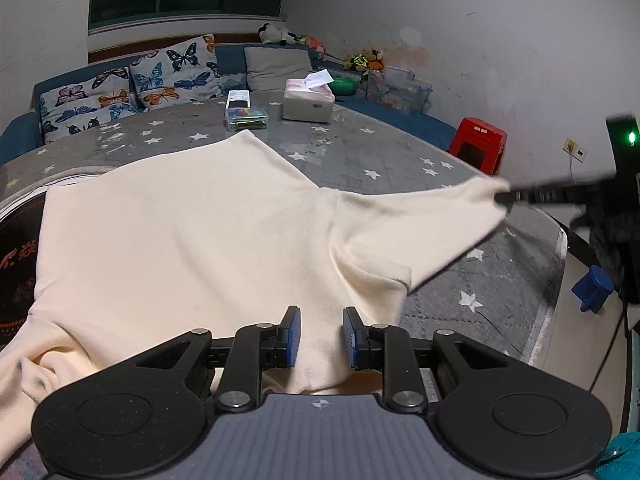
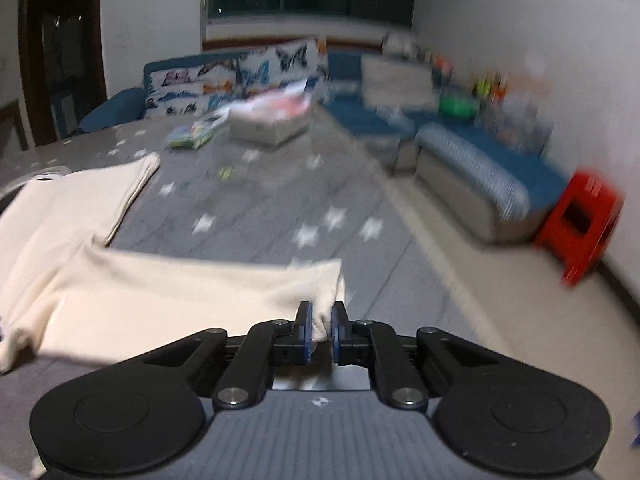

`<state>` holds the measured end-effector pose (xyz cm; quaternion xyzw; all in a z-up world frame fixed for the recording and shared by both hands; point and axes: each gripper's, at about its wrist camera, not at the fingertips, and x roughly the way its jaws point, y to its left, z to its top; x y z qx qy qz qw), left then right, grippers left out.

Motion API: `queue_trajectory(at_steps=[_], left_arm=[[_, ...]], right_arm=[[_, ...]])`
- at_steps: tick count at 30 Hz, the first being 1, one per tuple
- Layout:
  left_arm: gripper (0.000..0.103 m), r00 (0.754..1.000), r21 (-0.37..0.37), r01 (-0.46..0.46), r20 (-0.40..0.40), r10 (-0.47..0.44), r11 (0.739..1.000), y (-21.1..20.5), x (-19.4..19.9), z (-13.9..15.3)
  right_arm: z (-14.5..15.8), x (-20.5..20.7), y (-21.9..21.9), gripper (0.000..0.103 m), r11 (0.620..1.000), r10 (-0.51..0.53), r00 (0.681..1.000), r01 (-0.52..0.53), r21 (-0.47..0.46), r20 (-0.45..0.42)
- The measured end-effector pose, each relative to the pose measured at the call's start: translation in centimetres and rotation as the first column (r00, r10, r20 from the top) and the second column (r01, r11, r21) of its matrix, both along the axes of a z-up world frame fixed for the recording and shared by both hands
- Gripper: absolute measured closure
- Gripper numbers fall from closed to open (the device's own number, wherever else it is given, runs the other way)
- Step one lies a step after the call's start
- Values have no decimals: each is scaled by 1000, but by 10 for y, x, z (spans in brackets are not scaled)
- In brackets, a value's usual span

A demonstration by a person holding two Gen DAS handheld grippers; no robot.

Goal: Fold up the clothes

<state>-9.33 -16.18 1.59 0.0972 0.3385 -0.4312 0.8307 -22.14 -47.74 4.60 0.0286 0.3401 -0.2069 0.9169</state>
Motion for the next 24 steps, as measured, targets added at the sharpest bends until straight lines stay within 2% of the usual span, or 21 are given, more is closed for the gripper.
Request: queue_trajectory(at_steps=[3,8,10,14,17,18,20,24], left_arm=[[73,1000,4,13,10,-13,1000,-1,-3,-2],[69,999,7,32,22,-32,999,-1,-7,-4],[69,998,14,47,30,-48,999,-1,-9,-2],[69,996,-2,70,49,-70,998,-1,-11,8],[71,994,-28,93,56,-91,995,-8,-13,13],[71,993,-31,102,55,-101,994,-11,-13,13],[71,991,-26,123,47,-121,992,-19,-15,10],[72,986,-17,164,33,-163,986,-36,-18,4]], right_arm=[[10,5,-3,95,997,-15,1000,15,-69,7],[-16,13,-13,94,997,-37,998,33,-68,-48],[-28,16,-16,90,997,-37,997,33,-73,-67],[-15,19,-14,90,994,-45,998,40,-98,-46],[-3,20,-6,90,998,-5,1000,4,-70,-13],[2,20,-1,90,999,32,999,-32,-35,2],[4,23,8,85,996,88,996,-88,8,13],[-9,35,15,84,992,117,993,-115,50,-24]])
